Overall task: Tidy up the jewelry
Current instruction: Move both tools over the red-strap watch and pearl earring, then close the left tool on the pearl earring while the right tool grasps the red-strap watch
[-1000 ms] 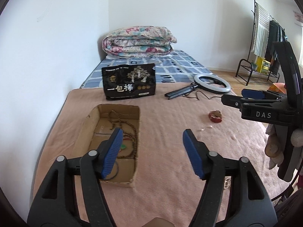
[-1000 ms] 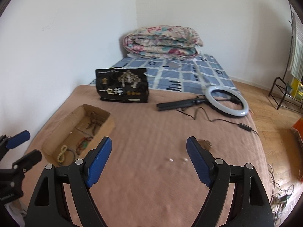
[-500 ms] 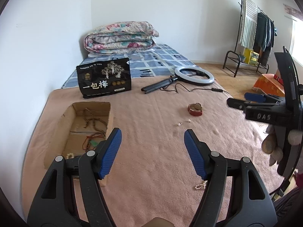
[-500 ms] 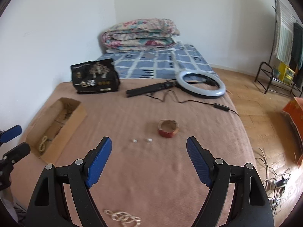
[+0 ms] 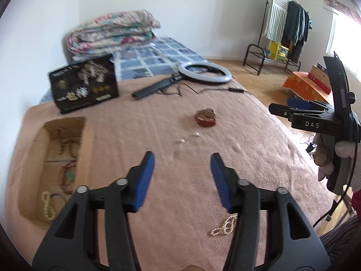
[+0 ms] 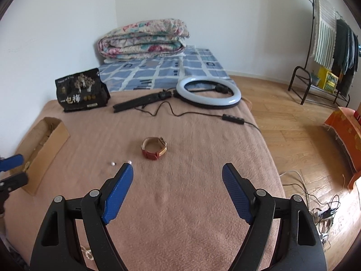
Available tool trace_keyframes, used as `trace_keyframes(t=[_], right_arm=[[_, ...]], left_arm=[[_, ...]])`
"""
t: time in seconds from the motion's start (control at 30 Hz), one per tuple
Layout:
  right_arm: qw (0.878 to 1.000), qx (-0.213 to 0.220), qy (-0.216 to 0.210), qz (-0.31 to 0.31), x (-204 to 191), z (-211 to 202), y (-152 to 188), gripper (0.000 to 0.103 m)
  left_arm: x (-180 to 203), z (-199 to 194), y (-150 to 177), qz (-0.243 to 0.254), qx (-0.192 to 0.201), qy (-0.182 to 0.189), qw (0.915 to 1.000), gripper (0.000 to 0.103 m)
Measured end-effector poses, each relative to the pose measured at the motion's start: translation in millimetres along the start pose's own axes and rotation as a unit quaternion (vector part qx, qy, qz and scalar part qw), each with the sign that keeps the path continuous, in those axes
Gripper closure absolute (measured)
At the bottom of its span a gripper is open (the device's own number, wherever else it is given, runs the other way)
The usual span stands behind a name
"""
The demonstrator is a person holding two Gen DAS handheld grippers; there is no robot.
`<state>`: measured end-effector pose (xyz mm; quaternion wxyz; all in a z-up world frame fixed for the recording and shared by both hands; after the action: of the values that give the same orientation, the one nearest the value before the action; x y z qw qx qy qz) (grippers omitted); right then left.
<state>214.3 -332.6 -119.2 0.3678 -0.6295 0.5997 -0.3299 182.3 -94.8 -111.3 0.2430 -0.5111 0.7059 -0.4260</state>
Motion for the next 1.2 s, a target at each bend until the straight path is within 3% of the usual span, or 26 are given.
trace_keyframes(t=[0.27, 0.57, 0.97, 1.1, 1.2], right_arm=[[0.999, -0.039, -0.016, 0.020, 8, 39, 7, 0.022], [0.995, -0.075, -0.042, 0.048, 8, 86, 17, 0.023], [0.987, -0.114, -0.070, 0.086, 7, 146, 20, 0.052], [0.984, -0.127, -0.074, 0.103, 5, 164, 21, 0.052], [0.980, -0.135, -0.080, 0.124, 4, 174, 24, 0.060]], left_arm=[[2, 64, 11, -0.025, -0.034, 0.025, 0.9988, 0.073], [4, 123, 26, -0.014, -0.056, 0.041, 0.9975, 0.080], [-6, 177, 39, -0.006, -0.073, 0.031, 0.9969, 0.086], [-8, 185, 41, -0.009, -0.074, 0.035, 0.9966, 0.086], [-7, 189, 42, -0.006, -0.076, 0.038, 0.9964, 0.087]])
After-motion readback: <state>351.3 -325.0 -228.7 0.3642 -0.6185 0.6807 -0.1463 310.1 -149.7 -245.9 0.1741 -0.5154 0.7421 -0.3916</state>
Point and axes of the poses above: each gripper's, at about its wrist camera, not at the fingertips, and z roughly the way its jaws point, x to its right, y to its underside, the point moved 4 cm from there along z, roughly the way its jaws point, and after that the axes turned 13 degrees about x, right-handed, at the moved point
